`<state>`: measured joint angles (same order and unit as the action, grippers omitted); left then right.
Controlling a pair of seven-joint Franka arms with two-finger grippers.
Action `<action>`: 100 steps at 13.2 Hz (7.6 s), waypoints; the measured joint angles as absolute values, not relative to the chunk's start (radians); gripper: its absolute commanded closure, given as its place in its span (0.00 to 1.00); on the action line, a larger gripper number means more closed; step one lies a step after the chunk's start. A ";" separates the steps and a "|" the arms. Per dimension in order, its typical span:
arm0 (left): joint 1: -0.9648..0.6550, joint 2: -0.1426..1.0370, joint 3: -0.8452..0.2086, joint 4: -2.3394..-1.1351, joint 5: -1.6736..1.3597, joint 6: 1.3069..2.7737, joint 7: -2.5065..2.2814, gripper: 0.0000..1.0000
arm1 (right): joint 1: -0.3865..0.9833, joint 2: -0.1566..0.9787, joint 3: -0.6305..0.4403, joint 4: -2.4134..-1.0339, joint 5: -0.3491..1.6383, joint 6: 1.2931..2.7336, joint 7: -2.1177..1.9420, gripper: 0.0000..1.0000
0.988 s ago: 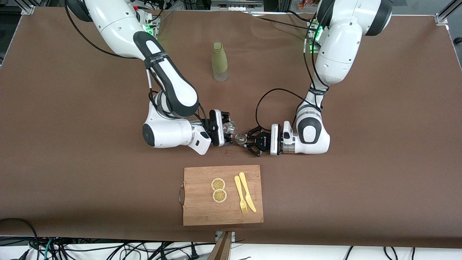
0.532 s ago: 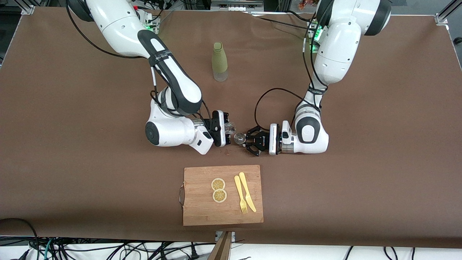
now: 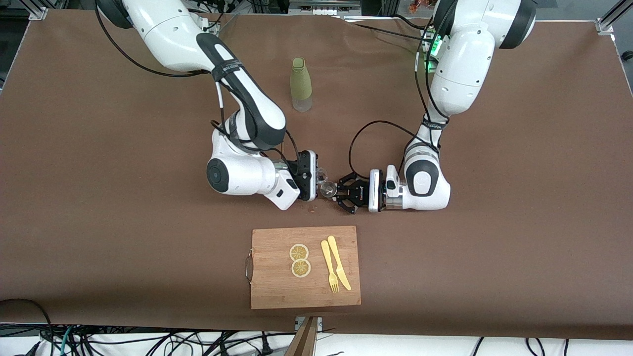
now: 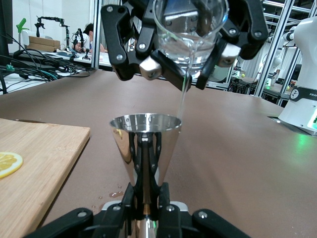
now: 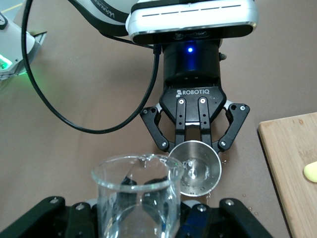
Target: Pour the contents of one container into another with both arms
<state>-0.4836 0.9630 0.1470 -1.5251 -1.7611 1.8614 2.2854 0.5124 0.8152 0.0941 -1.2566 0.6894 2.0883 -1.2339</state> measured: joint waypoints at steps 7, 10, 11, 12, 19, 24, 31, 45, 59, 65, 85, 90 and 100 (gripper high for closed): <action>-0.483 0.963 0.148 -1.525 -1.761 1.862 2.285 1.00 | 0.516 0.815 0.086 -1.242 0.685 2.105 -1.211 1.00; -0.483 0.963 0.148 -1.525 -1.761 1.862 2.285 1.00 | 0.515 0.815 0.083 -1.239 0.685 2.105 -1.211 1.00; -0.483 0.963 0.148 -1.525 -1.761 1.862 2.285 1.00 | 0.515 0.815 0.083 -1.239 0.685 2.105 -1.211 1.00; -0.483 0.963 0.148 -1.525 -1.761 1.862 2.285 1.00 | 0.515 0.815 0.083 -1.239 0.685 2.105 -1.211 1.00; -0.483 0.963 0.148 -1.525 -1.761 1.862 2.285 1.00 | 0.515 0.815 0.083 -1.239 0.685 2.105 -1.210 1.00; -0.483 0.963 0.148 -1.525 -1.761 1.862 2.285 1.00 | 0.501 0.815 0.083 -1.237 0.760 2.107 -1.251 1.00; -0.440 0.963 0.159 -1.525 -1.761 1.845 2.288 1.00 | 0.416 0.797 0.081 -1.234 0.920 2.029 -1.443 1.00; -0.008 0.966 0.228 -1.552 -1.511 1.471 2.451 1.00 | -0.116 0.801 0.061 -1.361 0.933 1.497 -2.085 1.00; 0.326 0.987 0.247 -1.551 -1.205 1.280 2.661 1.00 | -0.311 1.042 0.059 -1.463 0.929 1.482 -2.548 1.00; 0.331 1.032 0.242 -1.551 -1.205 1.278 2.702 0.99 | -0.322 1.065 0.050 -1.462 0.932 1.490 -2.574 0.78; 0.259 0.891 0.363 -1.178 -0.706 1.409 1.790 0.00 | -0.328 0.908 -0.116 -1.434 0.761 1.447 -2.291 0.00; 0.113 0.749 0.361 -1.116 -0.537 1.409 1.313 0.00 | -0.316 0.706 -0.116 -1.425 0.598 1.421 -1.887 0.00; -0.028 0.522 0.332 -1.073 -0.360 1.611 1.023 0.00 | -0.112 0.327 -0.101 -1.431 0.184 1.346 -1.022 0.00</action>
<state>-0.0280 0.5220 0.3324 -1.0731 -0.3595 1.6111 1.0226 -0.1115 0.3275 -0.1011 -1.4313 0.1842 1.3458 -1.0218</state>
